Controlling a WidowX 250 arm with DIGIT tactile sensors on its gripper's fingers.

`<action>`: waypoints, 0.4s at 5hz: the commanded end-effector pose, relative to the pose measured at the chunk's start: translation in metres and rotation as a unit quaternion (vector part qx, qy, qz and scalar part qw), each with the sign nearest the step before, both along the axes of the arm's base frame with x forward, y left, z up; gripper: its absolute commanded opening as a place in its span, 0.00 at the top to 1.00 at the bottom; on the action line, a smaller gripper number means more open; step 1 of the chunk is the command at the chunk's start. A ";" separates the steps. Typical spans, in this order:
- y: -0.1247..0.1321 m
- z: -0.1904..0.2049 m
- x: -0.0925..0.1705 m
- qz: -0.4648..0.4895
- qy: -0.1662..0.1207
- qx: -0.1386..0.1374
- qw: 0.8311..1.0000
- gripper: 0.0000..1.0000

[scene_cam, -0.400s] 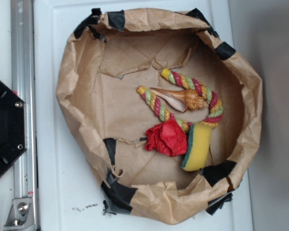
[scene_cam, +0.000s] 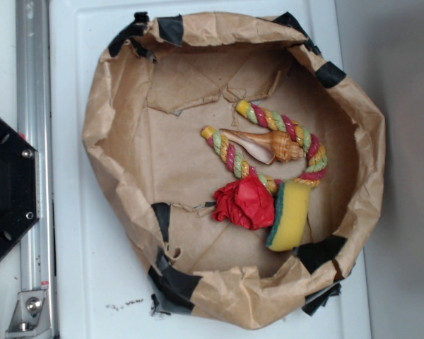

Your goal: Grab the green sponge.

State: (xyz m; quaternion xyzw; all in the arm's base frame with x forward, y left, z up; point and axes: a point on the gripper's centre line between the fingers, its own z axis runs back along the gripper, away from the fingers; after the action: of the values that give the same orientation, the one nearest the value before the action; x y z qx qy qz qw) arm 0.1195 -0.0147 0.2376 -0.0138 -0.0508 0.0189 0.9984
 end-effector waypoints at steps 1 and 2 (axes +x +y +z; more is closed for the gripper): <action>0.034 -0.066 0.055 0.041 0.046 0.018 0.998 0.00; 0.024 -0.093 0.098 0.088 0.034 -0.012 0.995 0.00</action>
State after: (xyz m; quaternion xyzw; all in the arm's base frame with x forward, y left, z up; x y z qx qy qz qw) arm 0.2109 0.0072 0.1301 -0.0216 0.0107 0.1085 0.9938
